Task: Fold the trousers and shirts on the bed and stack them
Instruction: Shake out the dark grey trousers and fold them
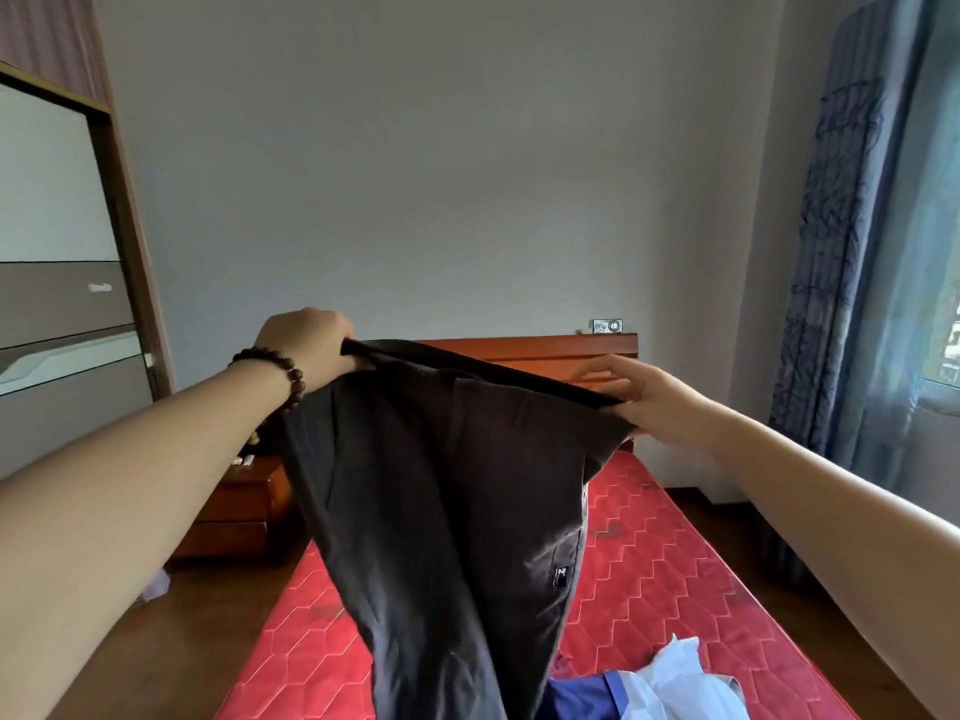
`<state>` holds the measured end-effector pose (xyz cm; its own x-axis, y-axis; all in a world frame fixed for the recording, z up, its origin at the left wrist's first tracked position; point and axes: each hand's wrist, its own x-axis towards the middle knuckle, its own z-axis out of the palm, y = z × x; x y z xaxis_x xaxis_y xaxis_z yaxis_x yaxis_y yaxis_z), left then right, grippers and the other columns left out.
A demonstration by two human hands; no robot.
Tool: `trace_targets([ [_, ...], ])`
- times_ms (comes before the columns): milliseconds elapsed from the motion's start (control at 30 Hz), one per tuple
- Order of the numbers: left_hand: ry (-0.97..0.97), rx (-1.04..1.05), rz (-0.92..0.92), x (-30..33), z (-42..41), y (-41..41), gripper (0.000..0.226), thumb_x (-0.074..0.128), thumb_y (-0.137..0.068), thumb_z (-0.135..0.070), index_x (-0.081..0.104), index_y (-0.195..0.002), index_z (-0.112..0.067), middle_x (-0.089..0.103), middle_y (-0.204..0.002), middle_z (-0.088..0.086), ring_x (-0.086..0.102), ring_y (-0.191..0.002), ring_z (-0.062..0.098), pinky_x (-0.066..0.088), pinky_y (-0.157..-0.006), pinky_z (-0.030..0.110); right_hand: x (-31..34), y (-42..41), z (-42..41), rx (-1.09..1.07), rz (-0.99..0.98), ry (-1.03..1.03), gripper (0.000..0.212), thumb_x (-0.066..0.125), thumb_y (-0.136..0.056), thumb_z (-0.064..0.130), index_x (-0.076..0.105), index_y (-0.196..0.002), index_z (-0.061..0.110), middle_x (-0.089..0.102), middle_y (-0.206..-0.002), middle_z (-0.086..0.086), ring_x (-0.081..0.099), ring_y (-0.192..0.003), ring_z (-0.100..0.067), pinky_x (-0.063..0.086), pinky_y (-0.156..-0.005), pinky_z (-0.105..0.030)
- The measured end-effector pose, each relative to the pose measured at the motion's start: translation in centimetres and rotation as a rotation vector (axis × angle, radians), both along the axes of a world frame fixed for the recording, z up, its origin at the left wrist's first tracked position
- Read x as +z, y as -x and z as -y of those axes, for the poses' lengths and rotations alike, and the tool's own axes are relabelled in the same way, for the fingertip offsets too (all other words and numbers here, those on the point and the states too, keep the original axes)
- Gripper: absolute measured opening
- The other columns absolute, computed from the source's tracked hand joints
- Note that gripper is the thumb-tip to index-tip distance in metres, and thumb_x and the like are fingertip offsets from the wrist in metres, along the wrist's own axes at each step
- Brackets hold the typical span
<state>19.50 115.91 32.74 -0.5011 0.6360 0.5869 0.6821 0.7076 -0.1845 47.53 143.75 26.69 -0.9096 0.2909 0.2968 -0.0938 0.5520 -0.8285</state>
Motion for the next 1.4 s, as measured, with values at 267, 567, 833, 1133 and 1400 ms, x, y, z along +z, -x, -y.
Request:
trace_targets([
  [267, -0.120, -0.010, 0.080, -1.2, 2.0, 0.7, 0.050, 0.056, -0.083, -0.062, 0.055, -0.058, -0.019, 0.054, -0.059, -0.002, 0.049, -0.053, 0.015, 0.026, -0.046, 0.023, 3.6, -0.3, 1.8, 0.172, 0.045, -0.194, 0.054, 0.053, -0.091, -0.009, 0.072, -0.108, 0.038, 0.072, -0.110, 0.008, 0.068, -0.101, -0.015, 0.058, -0.081, -0.029],
  [567, -0.023, 0.058, -0.038, -1.5, 2.5, 0.0, 0.048, 0.057, -0.081, -0.067, 0.046, -0.061, -0.025, 0.050, -0.061, -0.006, 0.044, -0.054, 0.013, 0.026, -0.048, 0.024, 3.5, -1.2, 1.8, 0.004, 0.100, -0.293, 0.059, 0.040, -0.089, -0.016, 0.075, -0.066, 0.026, 0.072, -0.073, 0.006, 0.068, -0.073, -0.009, 0.053, -0.068, -0.015],
  [833, -0.041, 0.056, -0.122, -0.8, 3.9, -0.6, 0.064, 0.050, -0.065, -0.085, 0.051, -0.056, -0.022, 0.049, -0.053, -0.007, 0.044, -0.050, 0.012, 0.024, -0.047, 0.023, 2.1, -2.8, 1.1, -0.224, 0.057, -0.637, 0.023, 0.071, -0.079, 0.040, 0.072, -0.084, 0.018, 0.069, -0.075, 0.003, 0.063, -0.070, -0.015, 0.049, -0.065, -0.023],
  [1133, -0.066, -0.251, 0.391, -1.5, 6.6, 0.7, 0.024, 0.078, -0.078, -0.026, 0.058, -0.066, -0.023, 0.059, -0.072, -0.001, 0.058, -0.071, 0.018, 0.038, -0.059, 0.029, 2.3, -2.5, -0.9, -0.416, -0.266, -0.219, 0.020, 0.067, -0.087, 0.008, 0.057, -0.078, 0.022, 0.067, -0.076, -0.017, 0.052, -0.071, -0.019, 0.043, -0.074, -0.038],
  [1400, -0.755, -0.571, 0.945, -4.2, 7.9, -0.8, 0.015, 0.076, -0.080, -0.015, 0.072, -0.093, -0.022, 0.075, -0.085, -0.008, 0.071, -0.082, 0.005, 0.054, -0.067, 0.014, 2.3, -3.5, 0.4, -0.601, -0.325, -0.100, 0.014, 0.061, -0.092, 0.011, 0.061, -0.105, 0.018, 0.070, -0.092, -0.014, 0.065, -0.082, -0.031, 0.053, -0.081, -0.045],
])
